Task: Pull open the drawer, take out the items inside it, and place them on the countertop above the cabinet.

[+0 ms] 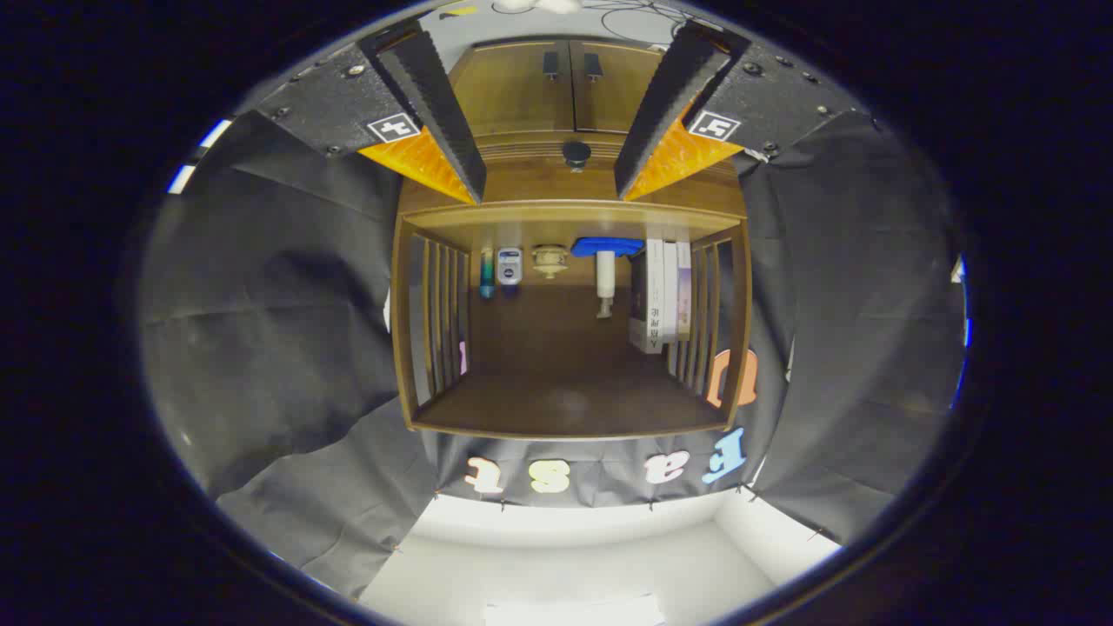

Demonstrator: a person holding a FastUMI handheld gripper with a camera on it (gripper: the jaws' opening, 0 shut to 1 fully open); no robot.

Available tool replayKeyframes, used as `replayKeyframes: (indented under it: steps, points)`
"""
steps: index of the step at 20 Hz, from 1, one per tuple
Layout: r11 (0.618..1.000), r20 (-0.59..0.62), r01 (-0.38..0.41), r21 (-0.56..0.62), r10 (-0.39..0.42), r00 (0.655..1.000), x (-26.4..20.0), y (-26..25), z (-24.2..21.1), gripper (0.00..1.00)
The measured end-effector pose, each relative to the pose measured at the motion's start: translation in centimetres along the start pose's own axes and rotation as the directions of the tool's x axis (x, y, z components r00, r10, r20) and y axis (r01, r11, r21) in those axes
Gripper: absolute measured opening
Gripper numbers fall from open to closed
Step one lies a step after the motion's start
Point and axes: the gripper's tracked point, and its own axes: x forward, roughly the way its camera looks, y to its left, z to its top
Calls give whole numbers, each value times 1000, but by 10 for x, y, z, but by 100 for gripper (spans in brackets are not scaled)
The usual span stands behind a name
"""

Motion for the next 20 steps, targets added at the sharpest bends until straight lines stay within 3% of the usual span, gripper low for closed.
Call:
replayKeyframes:
  steps: [20]
  points:
    - [1000,-21,0,11,0,1000,-2,6,3,97]
